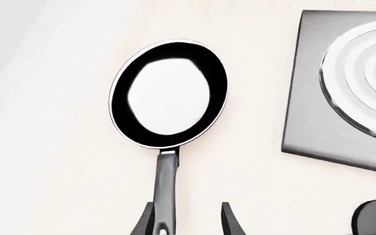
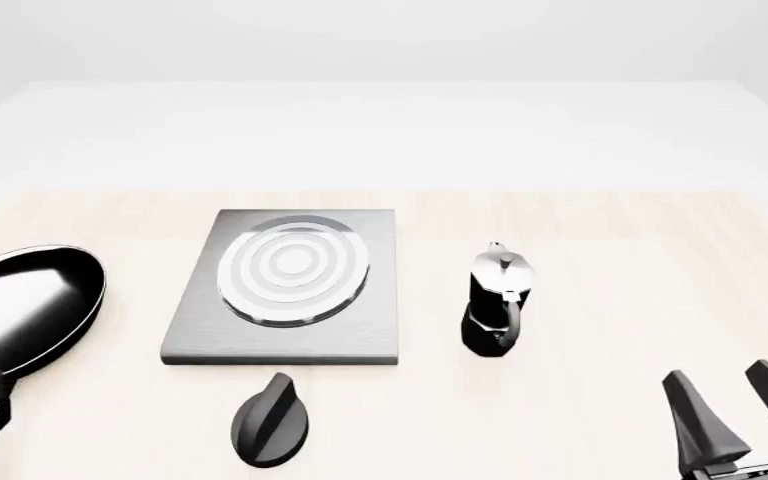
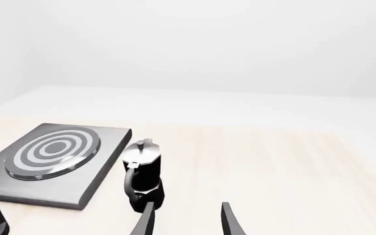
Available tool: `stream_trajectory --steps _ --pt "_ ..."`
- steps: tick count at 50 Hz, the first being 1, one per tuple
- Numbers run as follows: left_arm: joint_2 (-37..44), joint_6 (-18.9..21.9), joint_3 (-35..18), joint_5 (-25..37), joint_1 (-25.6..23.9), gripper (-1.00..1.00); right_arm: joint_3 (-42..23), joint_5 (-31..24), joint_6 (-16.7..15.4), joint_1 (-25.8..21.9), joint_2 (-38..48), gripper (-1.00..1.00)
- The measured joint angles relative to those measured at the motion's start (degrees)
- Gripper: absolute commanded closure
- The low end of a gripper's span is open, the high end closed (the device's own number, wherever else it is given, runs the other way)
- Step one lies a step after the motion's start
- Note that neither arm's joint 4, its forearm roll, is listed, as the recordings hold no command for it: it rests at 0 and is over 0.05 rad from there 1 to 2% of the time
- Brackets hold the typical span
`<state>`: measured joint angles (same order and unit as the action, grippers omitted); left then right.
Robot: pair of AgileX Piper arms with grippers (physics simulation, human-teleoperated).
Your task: Turn on the stove and put the frying pan on it.
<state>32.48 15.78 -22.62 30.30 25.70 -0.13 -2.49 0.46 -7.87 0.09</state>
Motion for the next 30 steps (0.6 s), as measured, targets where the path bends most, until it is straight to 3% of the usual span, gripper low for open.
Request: stream_trajectory --steps 30 --pt "21.23 5.39 3.13 -20.36 7.67 -1.0 -0.07 0.17 -0.31 -0.39 0.26 -1.0"
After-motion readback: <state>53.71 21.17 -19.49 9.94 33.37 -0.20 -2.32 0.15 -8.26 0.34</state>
